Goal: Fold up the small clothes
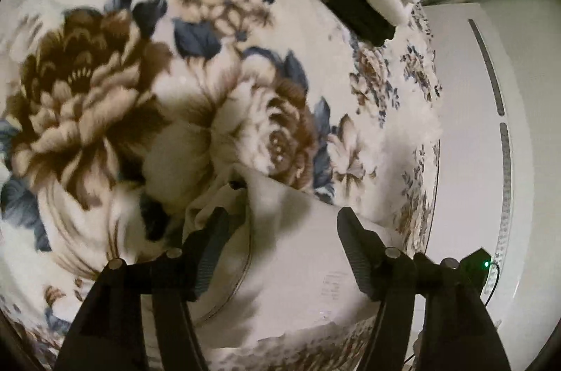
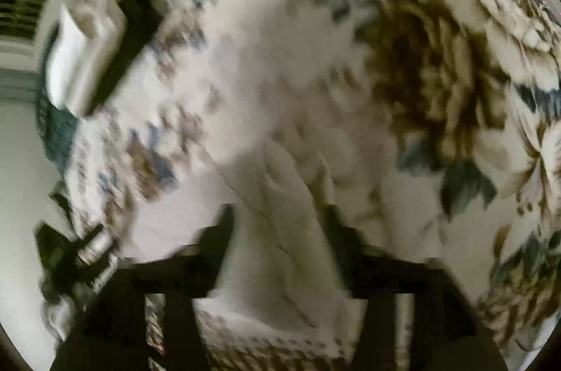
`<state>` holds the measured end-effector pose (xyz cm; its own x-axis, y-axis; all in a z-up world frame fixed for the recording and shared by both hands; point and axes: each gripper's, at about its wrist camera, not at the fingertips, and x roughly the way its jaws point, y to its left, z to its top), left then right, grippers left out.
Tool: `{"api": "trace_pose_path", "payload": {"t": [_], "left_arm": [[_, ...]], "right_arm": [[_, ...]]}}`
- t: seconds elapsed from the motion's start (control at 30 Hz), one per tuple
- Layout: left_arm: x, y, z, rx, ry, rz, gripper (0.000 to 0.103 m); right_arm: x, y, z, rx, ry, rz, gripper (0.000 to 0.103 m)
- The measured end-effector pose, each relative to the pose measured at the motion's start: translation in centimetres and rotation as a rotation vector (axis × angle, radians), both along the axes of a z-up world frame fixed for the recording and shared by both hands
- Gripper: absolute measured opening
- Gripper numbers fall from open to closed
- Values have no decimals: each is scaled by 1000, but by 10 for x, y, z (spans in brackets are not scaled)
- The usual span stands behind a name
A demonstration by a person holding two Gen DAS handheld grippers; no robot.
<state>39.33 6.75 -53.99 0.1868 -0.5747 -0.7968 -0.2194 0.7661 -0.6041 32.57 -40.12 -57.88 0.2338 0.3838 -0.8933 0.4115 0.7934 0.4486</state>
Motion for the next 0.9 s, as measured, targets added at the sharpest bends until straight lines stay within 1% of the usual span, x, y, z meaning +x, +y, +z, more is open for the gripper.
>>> {"api": "trace_pose_path", "payload": {"t": [0.03, 0.1, 0.13, 0.17, 0.2, 0.23, 0.27, 0.33, 0.4, 0.47, 0.53, 0.57, 0.6, 0.63, 0.67, 0.7, 0.73, 0.8, 0.83, 0.87, 0.9], "left_arm": [[4, -3, -3, 13, 2, -5, 62], [13, -11, -16, 20, 16, -4, 60], [16, -14, -21, 26, 18, -8, 54], [21, -19, -27, 50, 14, -19, 41], [25, -24, -31, 92, 19, -35, 6], [28, -24, -35, 89, 19, -37, 7], [28, -21, -37, 73, 13, -28, 7], [28, -13, -42, 56, 18, -3, 7], [26, -2, -52, 37, 44, 28, 7], [23, 1, -56, 9, 55, 35, 8], [21, 5, -53, -37, 67, 47, 16], [20, 10, -51, -77, 73, 63, 26], [18, 15, -47, -115, 61, 75, 34], [15, 20, -44, -134, 38, 84, 56], [12, 26, -41, -138, 13, 93, 67], [8, 32, -42, -141, 2, 100, 72], [4, 36, -49, -165, 14, 101, 72], [-3, 37, -69, -226, 67, 104, 72], [-5, 35, -76, -254, 84, 101, 72], [-6, 30, -82, -278, 85, 91, 72], [-6, 25, -83, -287, 73, 74, 72]], "right_arm": [[3, -2, -1, 16, -7, -13, 64], [16, -4, -17, 60, 30, -31, 64], [21, -4, -26, 85, 43, -42, 64], [27, -4, -36, 112, 57, -52, 55], [33, -2, -45, 133, 67, -53, 42], [38, -1, -50, 122, 75, -47, 27], [44, 3, -50, 94, 63, -29, 20], [53, 9, -44, 40, 19, 12, 16], [56, 6, -45, 16, 20, 14, 15], [59, 1, -55, 13, 42, 5, 15], [62, 3, -62, 19, 65, 24, 15], [63, 3, -62, 32, 76, 27, 18], [64, 1, -62, 56, 85, 18, 21], [63, -3, -60, 86, 91, 9, 31], [60, -8, -56, 128, 88, 10, 51], [57, -12, -54, 153, 75, 13, 62], [53, -16, -54, 178, 64, 17, 72], [43, -23, -66, 253, 89, 37, 72], [36, -24, -78, 312, 108, 53, 72], [33, -24, -85, 351, 116, 62, 72], [28, -21, -97, 412, 132, 75, 72]]}}
